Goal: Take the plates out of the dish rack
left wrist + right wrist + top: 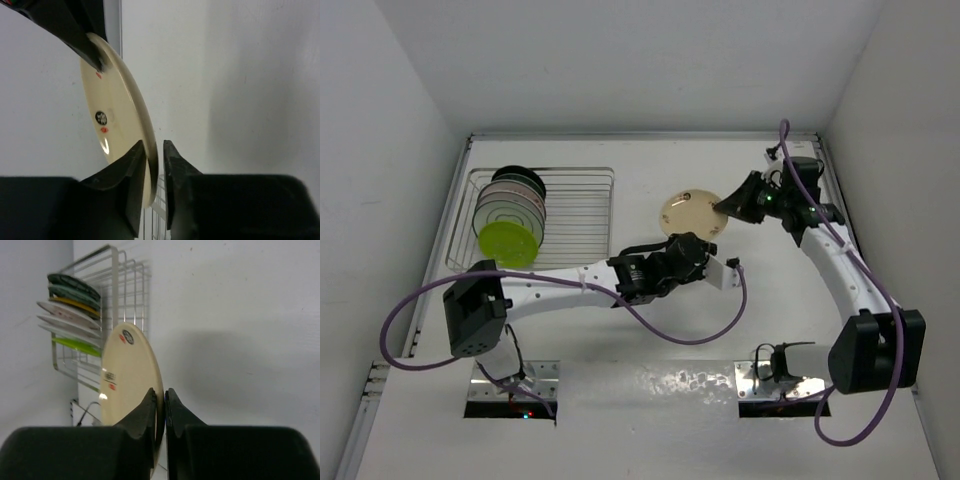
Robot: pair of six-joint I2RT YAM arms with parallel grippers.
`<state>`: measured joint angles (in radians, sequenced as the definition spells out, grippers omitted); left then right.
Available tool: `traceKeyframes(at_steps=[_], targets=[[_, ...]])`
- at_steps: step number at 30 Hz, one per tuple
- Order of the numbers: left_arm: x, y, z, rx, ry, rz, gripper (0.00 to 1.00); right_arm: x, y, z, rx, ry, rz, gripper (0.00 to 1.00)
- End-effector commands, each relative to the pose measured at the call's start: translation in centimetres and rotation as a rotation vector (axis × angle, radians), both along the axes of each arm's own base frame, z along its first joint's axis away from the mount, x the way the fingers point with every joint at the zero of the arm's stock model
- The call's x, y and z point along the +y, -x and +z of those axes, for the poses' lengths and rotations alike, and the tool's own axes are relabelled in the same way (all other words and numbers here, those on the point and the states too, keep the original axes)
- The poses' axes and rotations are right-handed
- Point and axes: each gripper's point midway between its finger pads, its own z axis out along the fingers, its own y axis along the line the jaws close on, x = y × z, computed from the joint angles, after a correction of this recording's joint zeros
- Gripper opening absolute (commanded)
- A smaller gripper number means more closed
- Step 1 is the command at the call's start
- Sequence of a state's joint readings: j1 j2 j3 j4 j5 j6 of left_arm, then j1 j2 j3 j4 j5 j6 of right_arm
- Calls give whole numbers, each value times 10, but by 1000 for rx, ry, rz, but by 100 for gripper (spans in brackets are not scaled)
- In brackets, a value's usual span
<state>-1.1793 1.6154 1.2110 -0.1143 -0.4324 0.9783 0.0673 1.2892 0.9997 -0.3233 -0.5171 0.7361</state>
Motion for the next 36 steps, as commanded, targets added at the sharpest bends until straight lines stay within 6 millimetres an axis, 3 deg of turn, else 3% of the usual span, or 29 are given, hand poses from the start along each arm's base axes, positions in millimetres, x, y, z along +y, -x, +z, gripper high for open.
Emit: traceKeyframes(at_steps=[1, 2, 7, 8, 9, 10, 14, 15, 16, 18, 19, 21, 22, 23, 25, 26, 27, 29, 31, 32, 33, 36], targets=[[-15, -14, 35, -97, 121, 40, 20, 14, 6, 10, -29, -46, 45, 2], [-15, -16, 38, -104, 148, 63, 30, 12, 1, 12, -43, -50, 20, 0], [0, -29, 40, -95, 254, 200, 52, 1, -24, 6, -47, -127, -78, 0], [3, -29, 36, -66, 284, 229, 84, -4, -30, 3, -46, -127, -104, 0], [6, -29, 35, -56, 293, 252, 96, -13, -37, -4, -43, -115, -152, 0], [13, -27, 27, -13, 311, 302, 100, -24, -48, -10, -46, -113, -203, 0], [37, -22, 18, 67, 438, 468, 100, -64, -83, -38, -69, -28, -387, 0], [55, -22, 12, 49, 429, 551, 100, -73, -92, -44, -75, -4, -433, 0], [63, -20, 7, 73, 483, 624, 100, -76, -103, -58, -71, 7, -447, 0], [76, -22, 10, 88, 527, 719, 100, -79, -120, -65, -93, 2, -465, 0], [87, -18, 3, 123, 532, 780, 100, -79, -129, -82, -76, 6, -468, 0], [104, -22, 12, 130, 596, 872, 100, -80, -144, -87, -96, 3, -470, 0], [113, -20, 8, 179, 655, 937, 100, -81, -150, -92, -101, 5, -475, 0], [129, -29, 17, 208, 730, 987, 100, -82, -155, -107, -71, 13, -477, 0], [138, -34, 13, 359, 857, 1029, 100, -82, -167, -111, -100, 9, -477, 0], [163, -46, 26, 372, 951, 1078, 100, -82, -173, -113, -102, 6, -479, 1], [172, -47, 23, 411, 1012, 1109, 100, -80, -175, -128, -76, 6, -476, 2], [203, -53, 42, 383, 1128, 1161, 100, -79, -186, -131, -74, 21, -474, 3], [229, -50, 53, 337, 1224, 1245, 100, -77, -186, -150, -30, 72, -456, 26], [243, -49, 56, 307, 1259, 1294, 100, -79, -196, -144, -38, 85, -457, 47], [255, -46, 58, 274, 1304, 1345, 100, -65, -189, -160, 10, 120, -414, 61], [285, -43, 62, 244, 1421, 1435, 100, -64, -180, -166, 34, 188, -427, 86]])
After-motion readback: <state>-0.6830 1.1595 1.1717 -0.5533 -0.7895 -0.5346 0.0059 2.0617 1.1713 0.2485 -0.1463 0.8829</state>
